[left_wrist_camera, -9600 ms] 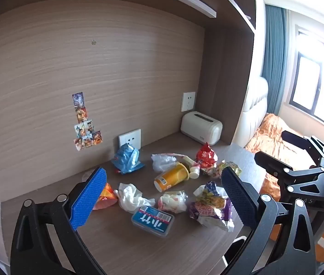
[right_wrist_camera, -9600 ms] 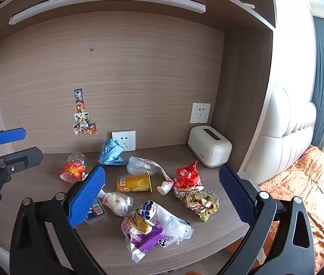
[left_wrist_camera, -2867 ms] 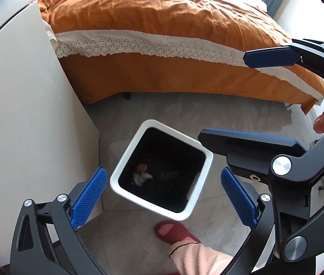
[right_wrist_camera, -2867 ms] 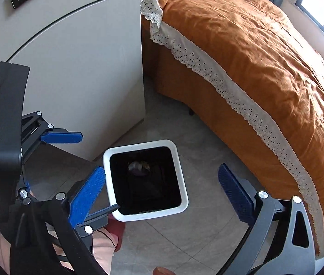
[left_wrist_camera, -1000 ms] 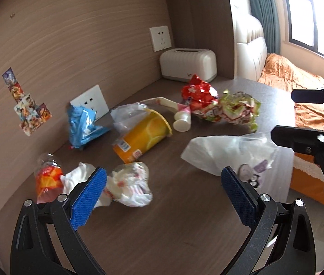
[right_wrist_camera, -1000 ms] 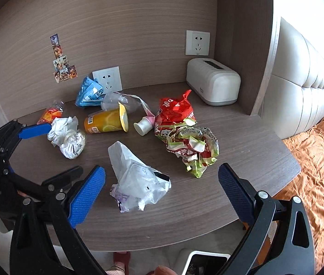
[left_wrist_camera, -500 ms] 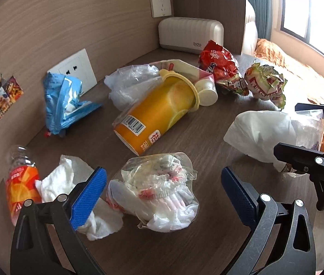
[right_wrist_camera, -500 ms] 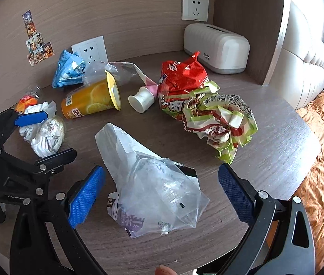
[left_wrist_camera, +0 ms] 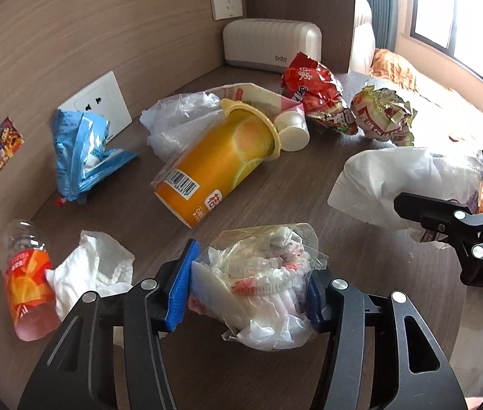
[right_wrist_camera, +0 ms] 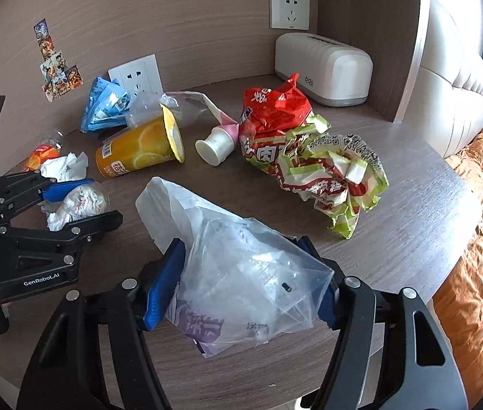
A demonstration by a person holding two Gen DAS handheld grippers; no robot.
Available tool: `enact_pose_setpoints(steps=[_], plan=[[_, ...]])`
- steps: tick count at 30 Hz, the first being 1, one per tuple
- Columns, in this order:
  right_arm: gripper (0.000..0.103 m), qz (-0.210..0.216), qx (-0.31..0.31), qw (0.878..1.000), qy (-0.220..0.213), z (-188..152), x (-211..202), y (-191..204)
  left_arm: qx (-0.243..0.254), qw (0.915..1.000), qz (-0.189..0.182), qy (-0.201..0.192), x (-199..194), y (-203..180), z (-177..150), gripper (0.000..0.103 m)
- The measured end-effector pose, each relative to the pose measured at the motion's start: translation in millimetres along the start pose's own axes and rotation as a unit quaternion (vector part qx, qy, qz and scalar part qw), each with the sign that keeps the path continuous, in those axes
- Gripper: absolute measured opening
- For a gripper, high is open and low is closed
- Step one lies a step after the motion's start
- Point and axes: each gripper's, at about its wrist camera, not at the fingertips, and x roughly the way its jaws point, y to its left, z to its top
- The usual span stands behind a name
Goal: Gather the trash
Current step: 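Grasp the clear wrapped bag with the left tool while the right tool grasps the plastic bag, then carry both bags over the white bin and open both tools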
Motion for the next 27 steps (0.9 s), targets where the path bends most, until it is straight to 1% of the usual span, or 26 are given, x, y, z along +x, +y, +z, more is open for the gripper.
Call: enact_pose_setpoints(steps=[4,8,10,15,20,27], plan=[[0.068,0.003,0.012,1.000,-0.022,4,-25,-16,0.006,0.9998,-0.003,-0.016,-18,-19,10,0.053],[0.068,-0.008,0.021,0.999,-0.041,0,-50,-37,0.020,0.9992,-0.012,-0.031,-29,-49,25,0.053],[0.068,-0.019,0.027,0.998,-0.048,-6,-64,-52,0.028,0.9987,-0.023,-0.036,-32,-68,31,0.053],[0.068,-0.053,0.047,0.996,-0.055,-28,-94,-88,0.064,0.9948,-0.065,-0.044,-36,-131,41,0.053],[0.068,-0.088,0.084,0.991,-0.046,-61,-120,-128,0.114,0.9856,-0.117,-0.044,-36,-205,45,0.053],[0.068,-0.130,0.136,0.982,-0.025,-114,-144,-176,0.162,0.9702,-0.178,-0.028,-27,-287,36,0.053]])
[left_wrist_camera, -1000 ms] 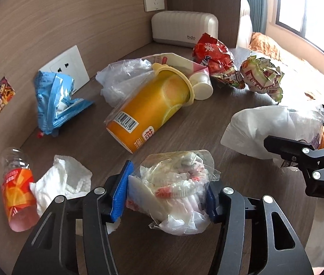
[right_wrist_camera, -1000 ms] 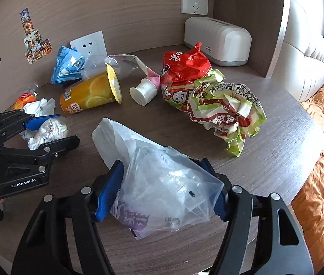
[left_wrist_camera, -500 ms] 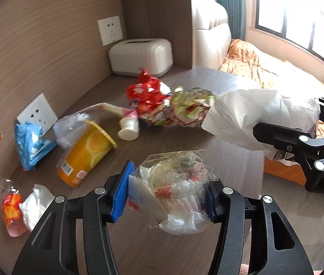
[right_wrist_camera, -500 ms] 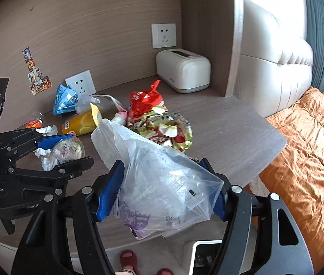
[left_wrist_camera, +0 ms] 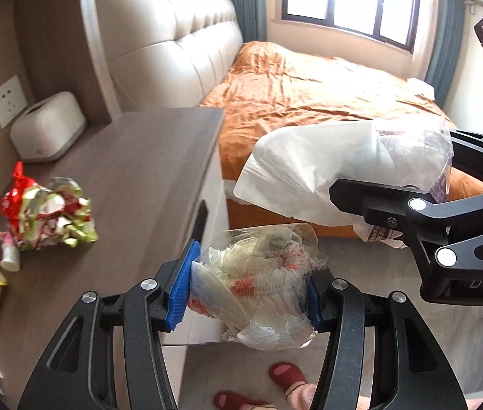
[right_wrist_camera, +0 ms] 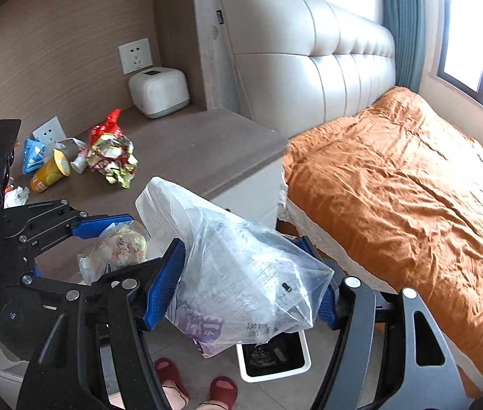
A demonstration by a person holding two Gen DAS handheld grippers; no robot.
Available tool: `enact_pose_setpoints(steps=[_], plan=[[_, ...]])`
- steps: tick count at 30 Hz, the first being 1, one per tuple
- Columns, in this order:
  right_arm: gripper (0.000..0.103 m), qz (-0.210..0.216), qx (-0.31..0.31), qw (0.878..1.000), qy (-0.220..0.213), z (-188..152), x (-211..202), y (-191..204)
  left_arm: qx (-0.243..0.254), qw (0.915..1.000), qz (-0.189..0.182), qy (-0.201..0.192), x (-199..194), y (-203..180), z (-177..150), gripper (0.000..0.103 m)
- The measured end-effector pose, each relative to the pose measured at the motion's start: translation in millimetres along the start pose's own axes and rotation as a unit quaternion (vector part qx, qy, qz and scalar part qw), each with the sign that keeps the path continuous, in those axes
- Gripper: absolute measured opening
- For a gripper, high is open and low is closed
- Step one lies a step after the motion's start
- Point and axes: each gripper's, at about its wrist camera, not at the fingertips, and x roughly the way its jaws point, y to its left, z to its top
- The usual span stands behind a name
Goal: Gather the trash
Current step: 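Carry both bags over the white bin and open both tools, then return both open tools to the desk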
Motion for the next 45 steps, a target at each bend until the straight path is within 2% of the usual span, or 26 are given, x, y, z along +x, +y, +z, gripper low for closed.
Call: enact_pose_setpoints(steps=[8,13,20,22,23,24,26,29,34,41,45], plan=[[0.068,-0.022,0.068,0.996,0.046,-48,32,-57,0.024,0.9967,-0.069,0.036,70,-57,-19,0.053],[0.068,-0.023,0.106,0.991,0.081,-88,78,-77,0.030,0.9921,-0.105,0.062,127,-72,-46,0.053],[0.068,-0.018,0.115,0.987,0.108,-142,158,-88,0.028,0.9859,-0.136,0.093,224,-77,-104,0.054],[0.076,-0.011,0.117,0.987,0.111,-157,180,-92,0.027,0.9857,-0.134,0.099,245,-78,-117,0.065],[0.093,-0.009,0.116,0.986,0.118,-164,191,-93,0.021,0.9847,-0.141,0.101,255,-77,-125,0.095],[0.099,-0.005,0.115,0.986,0.123,-169,199,-94,0.014,0.9846,-0.143,0.099,261,-75,-130,0.098],[0.099,0.006,0.116,0.984,0.137,-180,215,-96,0.019,0.9847,-0.133,0.111,277,-74,-141,0.098],[0.099,0.005,0.110,0.983,0.148,-190,226,-94,0.032,0.9863,-0.116,0.113,283,-71,-152,0.098],[0.099,0.005,0.109,0.983,0.150,-182,215,-89,0.026,0.9885,-0.105,0.106,260,-65,-141,0.098],[0.099,-0.002,0.100,0.987,0.128,-139,169,-83,0.012,0.9935,-0.085,0.075,202,-54,-100,0.098],[0.099,-0.008,0.087,0.991,0.099,-103,128,-76,0.001,0.9959,-0.078,0.046,158,-48,-69,0.098]])
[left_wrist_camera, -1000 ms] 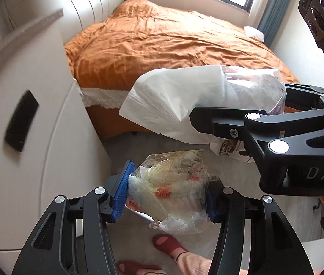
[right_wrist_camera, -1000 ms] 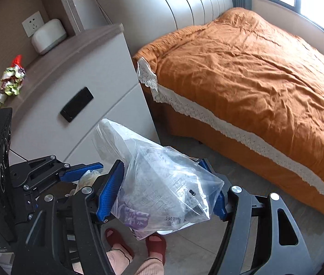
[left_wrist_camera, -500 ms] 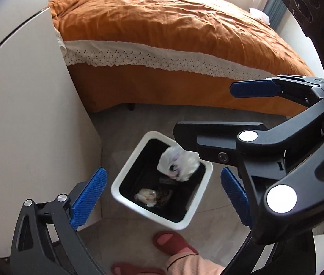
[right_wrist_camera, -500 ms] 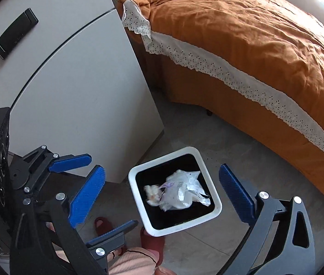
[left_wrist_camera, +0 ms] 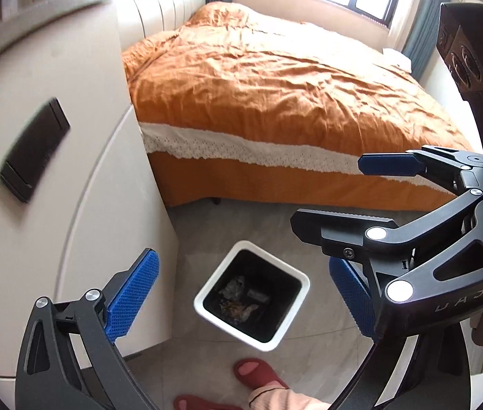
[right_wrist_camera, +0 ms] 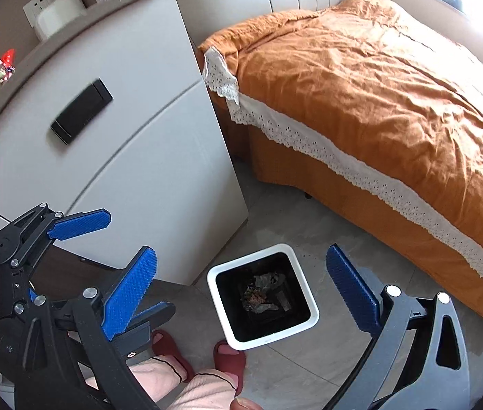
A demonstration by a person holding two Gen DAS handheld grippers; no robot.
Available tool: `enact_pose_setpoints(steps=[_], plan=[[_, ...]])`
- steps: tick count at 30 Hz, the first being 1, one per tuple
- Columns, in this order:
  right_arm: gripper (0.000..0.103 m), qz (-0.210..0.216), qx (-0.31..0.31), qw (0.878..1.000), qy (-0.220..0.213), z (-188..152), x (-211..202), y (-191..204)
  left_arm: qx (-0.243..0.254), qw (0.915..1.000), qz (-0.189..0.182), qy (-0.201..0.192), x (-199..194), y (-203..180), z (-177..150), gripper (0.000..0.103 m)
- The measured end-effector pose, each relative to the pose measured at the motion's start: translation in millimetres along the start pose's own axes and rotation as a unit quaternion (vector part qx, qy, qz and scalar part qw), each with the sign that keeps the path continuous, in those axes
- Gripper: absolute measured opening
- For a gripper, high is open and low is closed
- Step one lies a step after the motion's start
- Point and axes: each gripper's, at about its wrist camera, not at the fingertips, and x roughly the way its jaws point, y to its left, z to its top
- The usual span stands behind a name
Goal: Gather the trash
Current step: 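Return both open tools to the desk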
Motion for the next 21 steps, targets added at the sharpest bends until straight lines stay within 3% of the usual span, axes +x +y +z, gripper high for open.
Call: enact_pose_setpoints(steps=[10,16,21], plan=[[0.099,0.016,-0.080,0.991,-0.104,63,-96,58,-0.021,0.9943,0.061,-0.086,-125,11,40,0.098],[0.099,0.043,-0.141,0.978,-0.148,89,-121,109,-0.051,0.9840,0.126,-0.115,-184,48,38,0.098],[0.099,0.098,-0.179,0.966,-0.158,106,-128,160,-0.075,0.9721,0.182,-0.128,-227,88,26,0.098]])
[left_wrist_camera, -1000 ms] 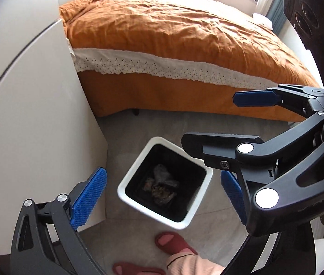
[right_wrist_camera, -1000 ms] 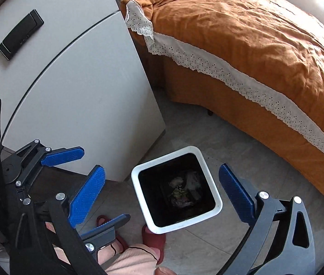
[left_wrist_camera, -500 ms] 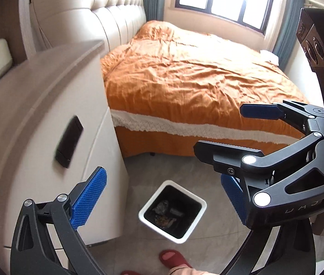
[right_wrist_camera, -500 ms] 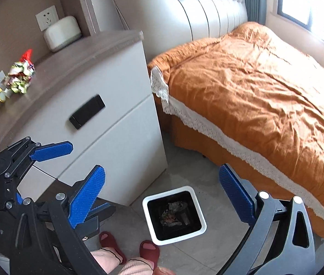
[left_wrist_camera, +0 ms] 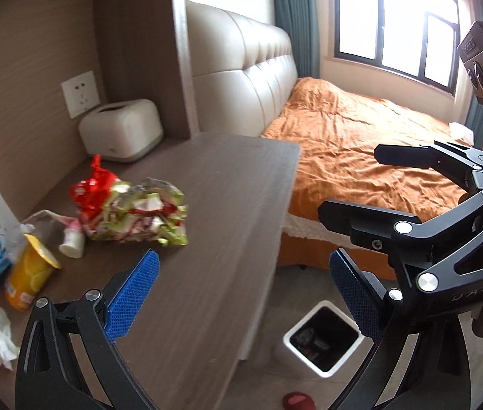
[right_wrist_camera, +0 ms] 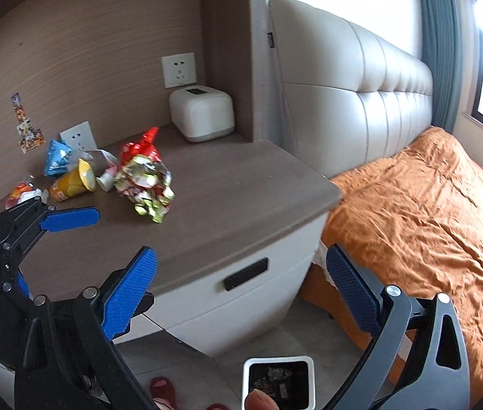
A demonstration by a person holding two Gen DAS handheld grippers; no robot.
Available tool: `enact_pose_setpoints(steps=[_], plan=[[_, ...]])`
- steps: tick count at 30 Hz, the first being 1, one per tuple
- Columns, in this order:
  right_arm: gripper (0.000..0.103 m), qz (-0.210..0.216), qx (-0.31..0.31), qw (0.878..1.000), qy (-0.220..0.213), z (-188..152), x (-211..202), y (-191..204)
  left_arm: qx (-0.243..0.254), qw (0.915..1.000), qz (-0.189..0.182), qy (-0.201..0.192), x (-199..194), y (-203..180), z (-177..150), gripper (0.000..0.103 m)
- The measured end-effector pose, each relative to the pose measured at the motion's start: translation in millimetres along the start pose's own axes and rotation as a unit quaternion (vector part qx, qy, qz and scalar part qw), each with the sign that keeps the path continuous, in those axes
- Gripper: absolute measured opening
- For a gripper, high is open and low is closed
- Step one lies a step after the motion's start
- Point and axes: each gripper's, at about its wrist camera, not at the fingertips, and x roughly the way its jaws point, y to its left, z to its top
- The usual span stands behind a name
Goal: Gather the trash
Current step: 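Return both open tools to the desk, then grasp the orange juice cup with the left tool while the right tool grasps the green wrapper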
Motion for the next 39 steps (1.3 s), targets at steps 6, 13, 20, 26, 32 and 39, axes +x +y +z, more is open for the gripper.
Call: enact_pose_setpoints(steps=[6,13,20,26,32,39], plan=[[0.099,0.036,-0.027,0.999,-0.008,32,20,47,-0.018,0.9979,0.061,-0.008,-22,62,-3,0.098],[0.099,0.047,-0.044,0.998,-0.002,53,54,80,-0.025,0.9941,0.105,-0.003,-30,124,-10,0.098],[0.099,0.037,-0.032,0.998,0.026,60,96,91,-0.026,0.9933,0.111,0.019,-8,170,-17,0.098],[0.099,0.009,-0.033,0.998,0.048,60,131,95,-0.024,0.9948,0.089,0.044,20,198,-22,0.098],[0.099,-0.003,-0.013,0.997,0.073,53,155,92,-0.024,0.9951,0.049,0.082,46,212,-27,0.096],[0.069,-0.006,-0.001,0.997,0.073,49,156,89,-0.008,0.9937,0.035,0.106,58,206,-34,0.049]])
